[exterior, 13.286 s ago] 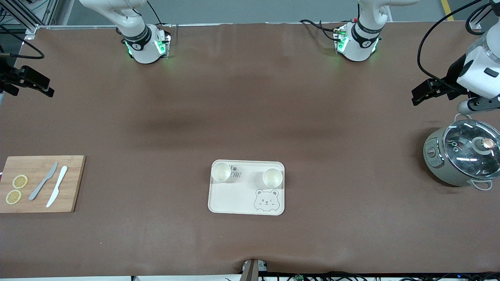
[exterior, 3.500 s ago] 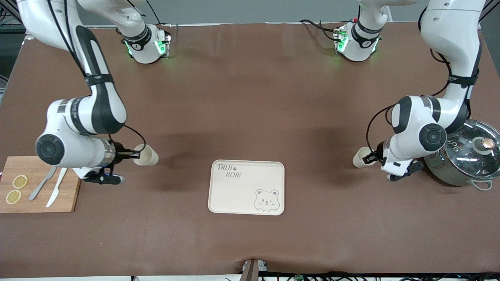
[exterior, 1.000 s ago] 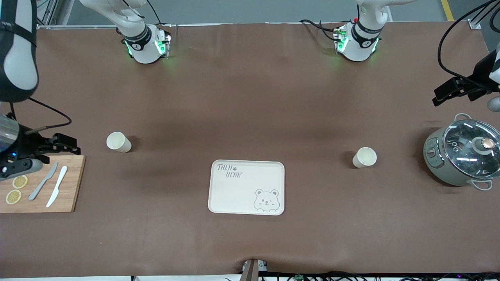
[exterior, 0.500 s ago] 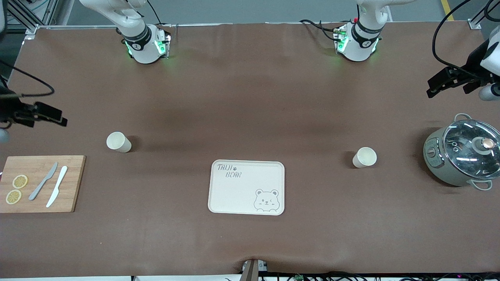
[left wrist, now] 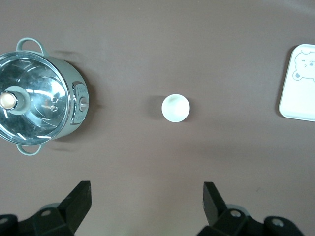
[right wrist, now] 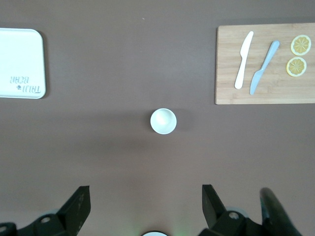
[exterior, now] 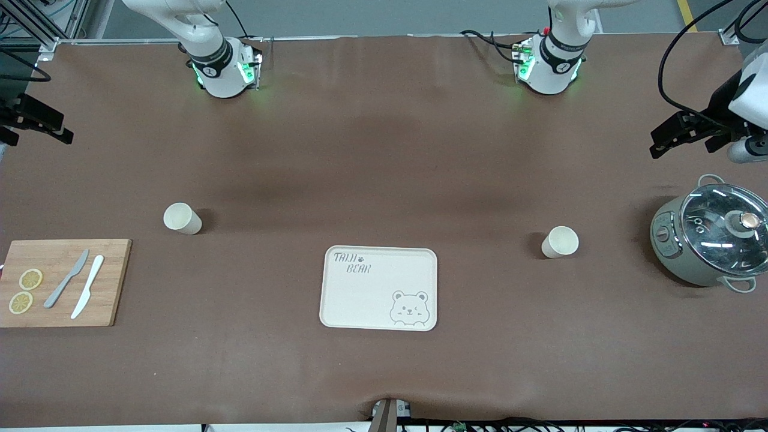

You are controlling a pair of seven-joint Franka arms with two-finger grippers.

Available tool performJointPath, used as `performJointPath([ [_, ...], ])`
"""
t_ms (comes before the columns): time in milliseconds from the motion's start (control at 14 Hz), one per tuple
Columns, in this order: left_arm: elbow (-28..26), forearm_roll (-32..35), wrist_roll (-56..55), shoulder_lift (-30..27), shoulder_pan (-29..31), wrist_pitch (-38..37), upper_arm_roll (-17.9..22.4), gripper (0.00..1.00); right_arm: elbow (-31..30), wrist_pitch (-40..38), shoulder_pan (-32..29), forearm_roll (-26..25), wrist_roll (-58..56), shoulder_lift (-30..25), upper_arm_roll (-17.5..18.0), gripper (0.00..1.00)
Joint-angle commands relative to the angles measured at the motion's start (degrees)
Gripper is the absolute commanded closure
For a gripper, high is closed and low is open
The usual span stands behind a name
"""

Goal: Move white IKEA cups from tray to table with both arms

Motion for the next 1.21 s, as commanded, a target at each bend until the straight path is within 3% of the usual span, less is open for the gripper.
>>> performJointPath([
  [0, -0.66, -0.75, -0.65, 0.1, 0.44, 1.21, -0.41, 0.0, -2.56, 1.68, -1.51, -1.33, -0.71, -1.07, 0.52, 0.0],
  [1143, -0.66, -0.49, -0.65, 0.1, 0.43, 2.18, -0.32, 0.0, -2.47, 1.77, 0.24, -1.24, -0.71, -0.72, 0.87, 0.0],
])
